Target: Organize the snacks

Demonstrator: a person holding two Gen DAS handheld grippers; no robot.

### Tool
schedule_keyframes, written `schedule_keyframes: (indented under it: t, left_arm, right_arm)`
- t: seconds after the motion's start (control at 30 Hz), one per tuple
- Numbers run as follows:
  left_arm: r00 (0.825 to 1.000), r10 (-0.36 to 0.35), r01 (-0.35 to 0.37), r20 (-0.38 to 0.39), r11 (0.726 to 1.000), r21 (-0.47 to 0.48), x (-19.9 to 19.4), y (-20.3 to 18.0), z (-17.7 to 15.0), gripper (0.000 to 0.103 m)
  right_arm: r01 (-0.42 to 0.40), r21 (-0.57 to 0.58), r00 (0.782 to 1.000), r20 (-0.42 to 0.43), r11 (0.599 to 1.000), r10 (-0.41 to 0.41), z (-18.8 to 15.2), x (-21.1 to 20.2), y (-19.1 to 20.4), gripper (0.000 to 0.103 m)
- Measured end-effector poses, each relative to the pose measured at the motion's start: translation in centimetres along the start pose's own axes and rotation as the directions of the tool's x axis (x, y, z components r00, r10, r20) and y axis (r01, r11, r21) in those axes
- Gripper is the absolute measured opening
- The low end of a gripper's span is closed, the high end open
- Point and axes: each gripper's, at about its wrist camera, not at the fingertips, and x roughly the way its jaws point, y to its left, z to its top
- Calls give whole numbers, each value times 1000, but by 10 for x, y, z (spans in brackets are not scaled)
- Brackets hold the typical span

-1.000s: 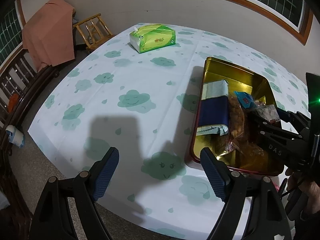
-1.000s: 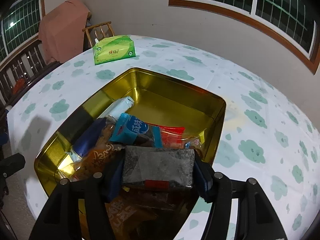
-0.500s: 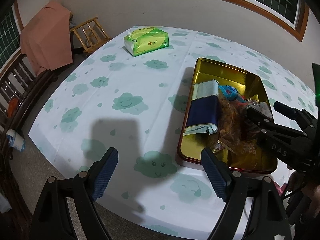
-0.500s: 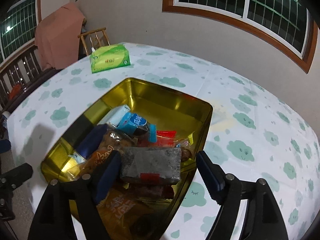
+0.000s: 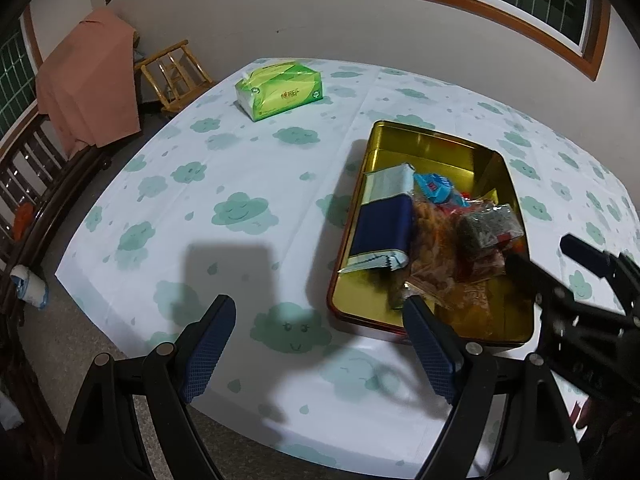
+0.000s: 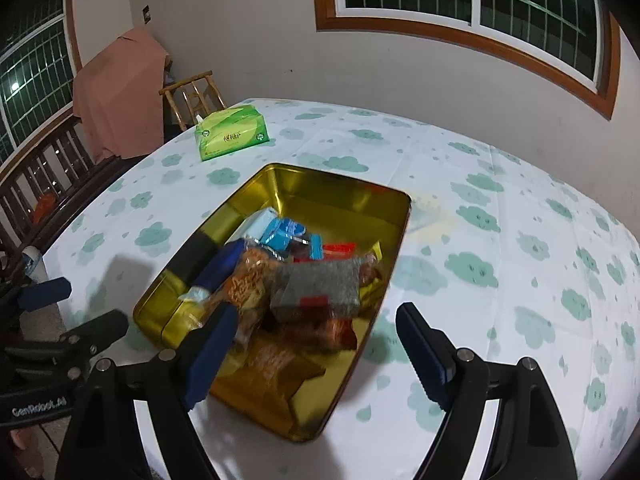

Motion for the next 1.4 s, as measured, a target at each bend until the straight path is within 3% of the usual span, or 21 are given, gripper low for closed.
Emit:
schedule_keyframes:
  t: [0.43,1.4]
  left_arm:
    - [1000,-19,19,1,999,30,-5,-21,-2,85]
    - [1000,-19,19,1,1000,21,-6,-22,-4,85]
  right_arm:
    - [-6,24,1000,-7,1000,6,-21,-25,-7,84]
    - [36,24,998,-44,999,-35,-34,-23,-15,84]
